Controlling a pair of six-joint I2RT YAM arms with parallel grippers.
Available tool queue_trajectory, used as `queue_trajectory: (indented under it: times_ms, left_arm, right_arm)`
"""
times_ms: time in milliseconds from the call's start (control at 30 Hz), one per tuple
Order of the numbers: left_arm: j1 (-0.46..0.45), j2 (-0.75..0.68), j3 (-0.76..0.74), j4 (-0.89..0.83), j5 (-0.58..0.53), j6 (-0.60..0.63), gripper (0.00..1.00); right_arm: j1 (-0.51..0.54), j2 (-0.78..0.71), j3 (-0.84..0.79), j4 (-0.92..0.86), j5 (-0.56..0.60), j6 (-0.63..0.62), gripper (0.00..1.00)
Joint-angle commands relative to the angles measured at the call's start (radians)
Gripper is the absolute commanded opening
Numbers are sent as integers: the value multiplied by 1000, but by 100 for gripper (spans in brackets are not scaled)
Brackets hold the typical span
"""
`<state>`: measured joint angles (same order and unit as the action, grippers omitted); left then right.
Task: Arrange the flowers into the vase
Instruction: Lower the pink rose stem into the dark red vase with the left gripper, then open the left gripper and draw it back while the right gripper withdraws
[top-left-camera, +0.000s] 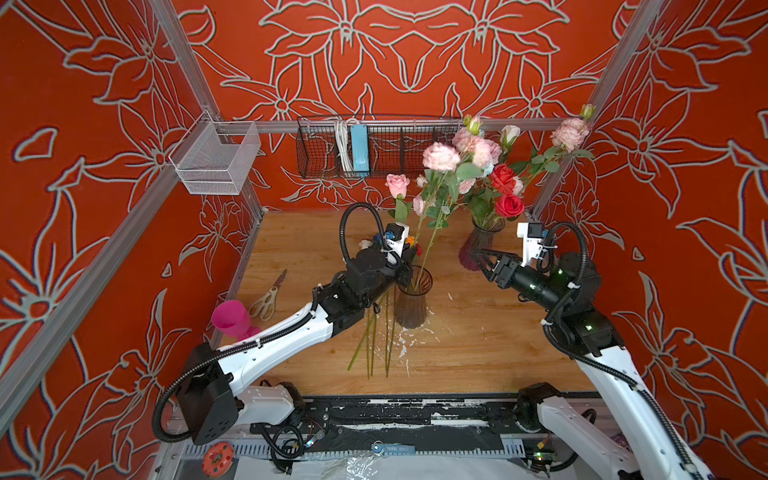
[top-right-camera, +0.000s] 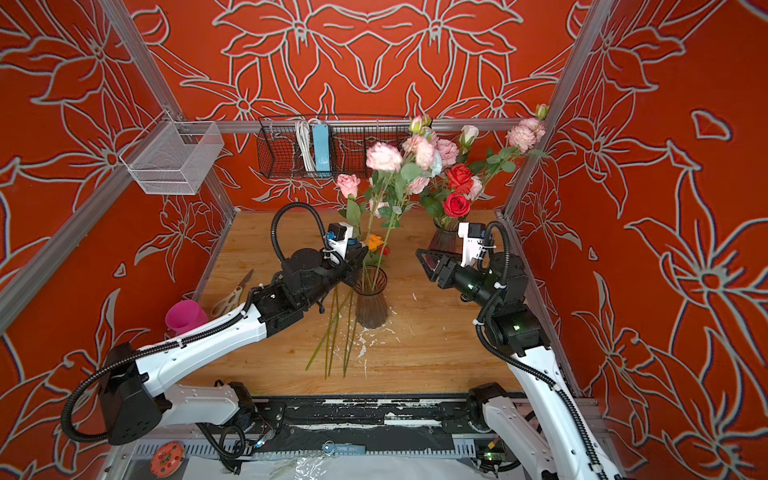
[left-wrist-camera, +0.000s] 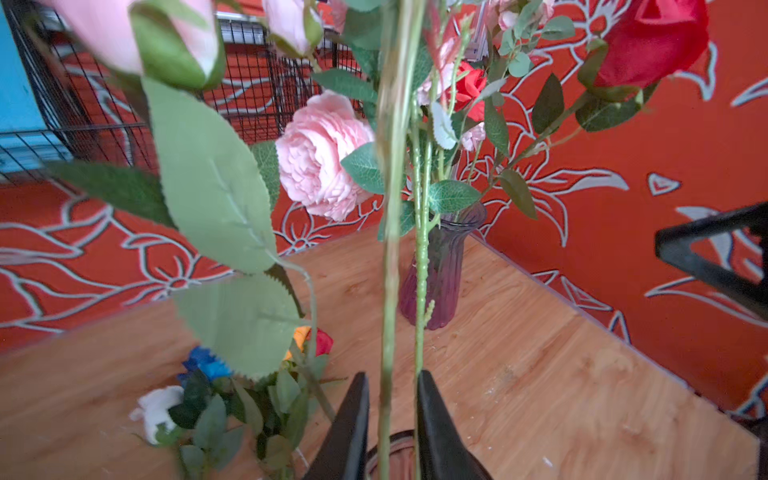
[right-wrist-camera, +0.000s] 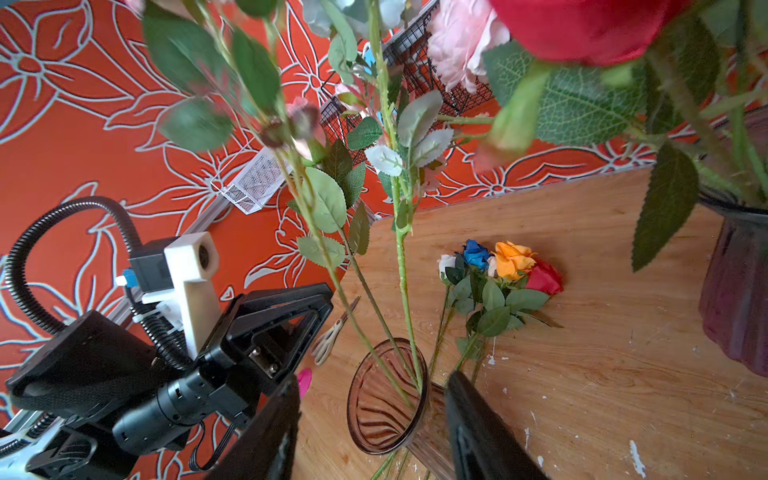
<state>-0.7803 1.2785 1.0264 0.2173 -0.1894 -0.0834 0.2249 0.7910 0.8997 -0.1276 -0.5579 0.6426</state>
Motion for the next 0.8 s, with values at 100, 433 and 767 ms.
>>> queue_trajectory:
  times_ms: [100,433,767]
  left_arm:
    - [-4,-98,-1,-18,-32,-5,30]
    - [-4,-277,-69,-102,-110,-37,38]
    - [156,-306,-191,-419,-222,-328,60]
  right_arm:
    - [6,-18,-15,-45,16,-32,57]
    - [6,-82,-55,-139,45,-78,57]
    - [6,-164,-171,-187,141,-69,57]
